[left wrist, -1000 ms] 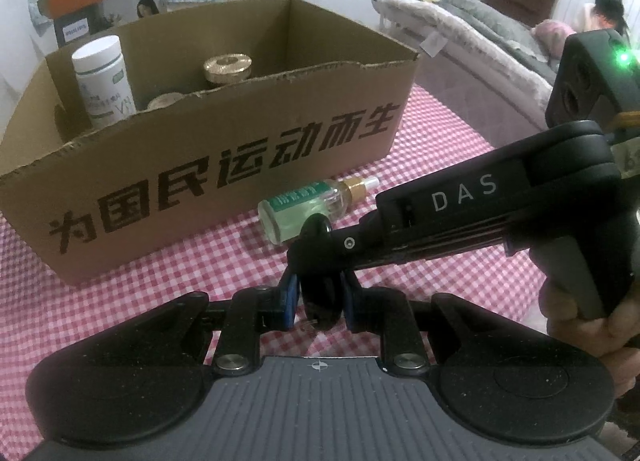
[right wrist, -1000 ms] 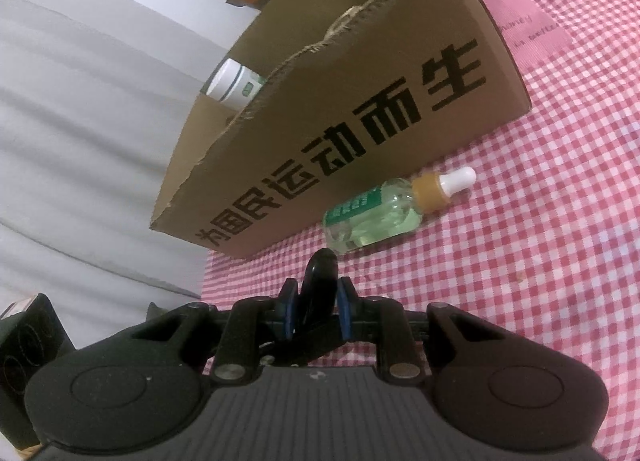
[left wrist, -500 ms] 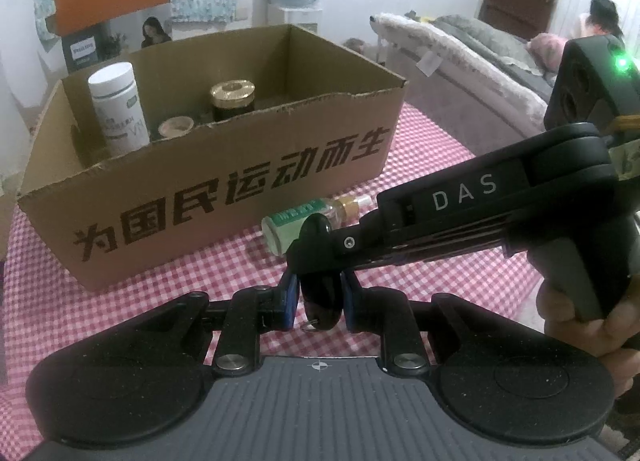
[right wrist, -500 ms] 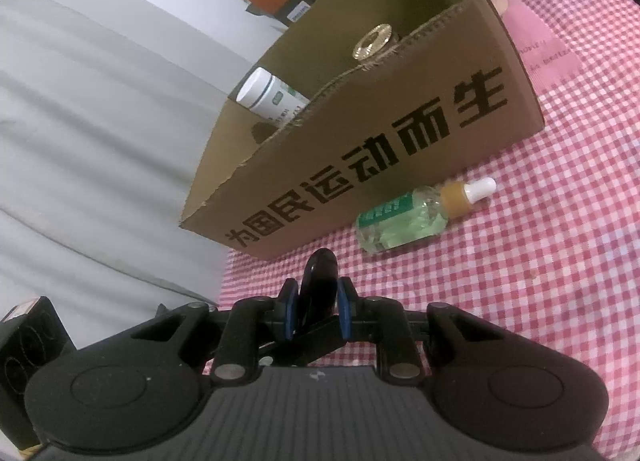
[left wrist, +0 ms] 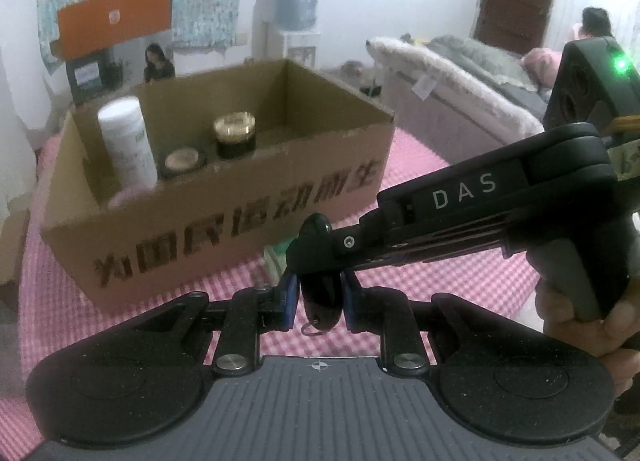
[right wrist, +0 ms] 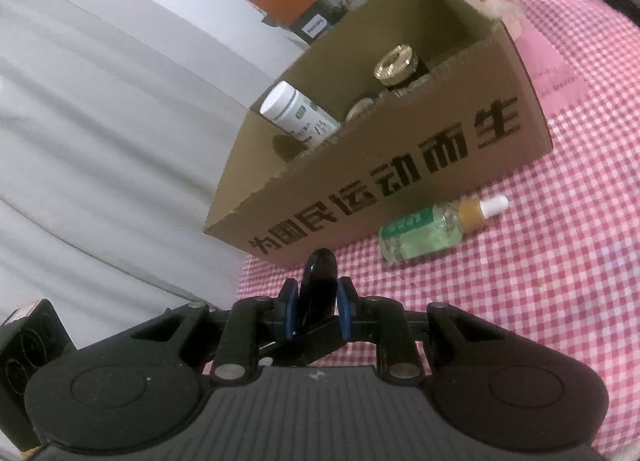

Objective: Organize rigid objects
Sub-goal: 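Carry the black case into the box and open the right gripper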

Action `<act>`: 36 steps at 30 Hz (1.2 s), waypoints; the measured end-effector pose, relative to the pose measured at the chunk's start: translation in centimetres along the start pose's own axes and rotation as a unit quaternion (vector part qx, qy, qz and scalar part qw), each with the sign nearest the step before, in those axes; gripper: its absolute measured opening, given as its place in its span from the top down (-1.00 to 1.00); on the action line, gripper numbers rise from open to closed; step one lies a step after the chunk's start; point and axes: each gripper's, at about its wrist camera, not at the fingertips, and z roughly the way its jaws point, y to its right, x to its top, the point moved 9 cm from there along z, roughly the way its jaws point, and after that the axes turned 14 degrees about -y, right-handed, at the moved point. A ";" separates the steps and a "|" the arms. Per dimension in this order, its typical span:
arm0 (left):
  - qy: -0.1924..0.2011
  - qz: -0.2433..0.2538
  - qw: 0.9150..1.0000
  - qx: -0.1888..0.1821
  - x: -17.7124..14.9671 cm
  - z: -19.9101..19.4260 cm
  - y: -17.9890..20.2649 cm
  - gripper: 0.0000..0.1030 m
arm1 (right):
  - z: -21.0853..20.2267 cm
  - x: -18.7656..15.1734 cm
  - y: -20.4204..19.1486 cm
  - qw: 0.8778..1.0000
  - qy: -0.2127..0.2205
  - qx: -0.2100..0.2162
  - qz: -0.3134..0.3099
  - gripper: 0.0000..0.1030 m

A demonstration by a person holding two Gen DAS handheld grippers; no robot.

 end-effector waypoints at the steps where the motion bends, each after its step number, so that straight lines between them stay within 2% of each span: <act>1: 0.006 0.002 1.000 0.000 0.5 -0.3 0.0 0.59 | -0.3 0.2 -0.3 1.000 0.004 -0.001 -0.004 0.55; 9: 0.042 0.015 0.999 0.000 6.8 -1.6 -1.1 0.58 | -3.3 5.3 -3.4 0.998 0.038 -0.013 -0.054 0.55; 14: 0.020 -0.004 1.000 -0.024 10.8 0.6 -2.9 0.58 | -3.9 10.1 -3.7 0.997 0.034 -0.024 -0.066 0.55; 18: -0.020 -0.031 0.998 -0.049 12.5 3.7 -4.8 0.58 | -2.6 13.8 -2.5 0.997 0.003 -0.046 -0.060 0.55; 23: -0.087 -0.075 0.990 -0.084 13.5 8.2 -7.1 0.58 | 0.8 17.4 0.3 0.994 -0.054 -0.079 -0.043 0.55; 28: -0.139 -0.100 0.981 -0.092 13.4 11.2 -8.1 0.58 | 3.6 19.0 2.8 0.987 -0.109 -0.111 -0.031 0.56; 32: -0.157 -0.107 0.978 -0.085 13.1 12.0 -8.3 0.56 | 5.1 19.3 3.6 0.980 -0.139 -0.136 -0.040 0.56; 36: -0.150 -0.111 0.979 -0.080 13.4 11.7 -8.3 0.51 | 5.9 19.8 3.8 0.974 -0.152 -0.160 -0.052 0.56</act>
